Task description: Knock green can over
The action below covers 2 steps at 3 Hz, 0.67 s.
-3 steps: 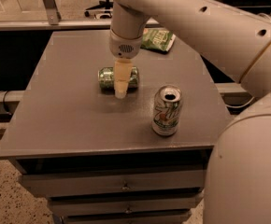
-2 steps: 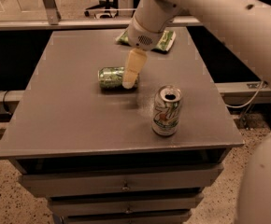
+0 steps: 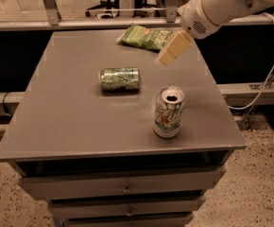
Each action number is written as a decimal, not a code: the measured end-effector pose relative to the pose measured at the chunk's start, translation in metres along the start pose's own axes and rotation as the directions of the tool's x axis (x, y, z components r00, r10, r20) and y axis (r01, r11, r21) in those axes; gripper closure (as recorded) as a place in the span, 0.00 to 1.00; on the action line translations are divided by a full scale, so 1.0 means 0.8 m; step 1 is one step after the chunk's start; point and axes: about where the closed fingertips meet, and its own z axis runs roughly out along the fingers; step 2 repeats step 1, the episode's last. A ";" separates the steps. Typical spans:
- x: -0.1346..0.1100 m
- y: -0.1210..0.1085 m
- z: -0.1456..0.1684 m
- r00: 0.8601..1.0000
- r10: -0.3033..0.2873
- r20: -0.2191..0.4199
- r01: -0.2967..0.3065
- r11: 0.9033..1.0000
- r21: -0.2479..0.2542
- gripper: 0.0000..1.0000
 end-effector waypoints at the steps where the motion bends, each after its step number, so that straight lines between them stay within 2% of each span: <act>1: 0.055 -0.030 -0.053 0.986 0.145 0.085 -0.159 0.970 0.183 0.00; 2: 0.055 -0.030 -0.053 0.986 0.145 0.085 -0.159 0.970 0.183 0.00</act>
Offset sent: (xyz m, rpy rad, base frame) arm 0.0000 0.0000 0.0000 0.0000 0.0000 0.0000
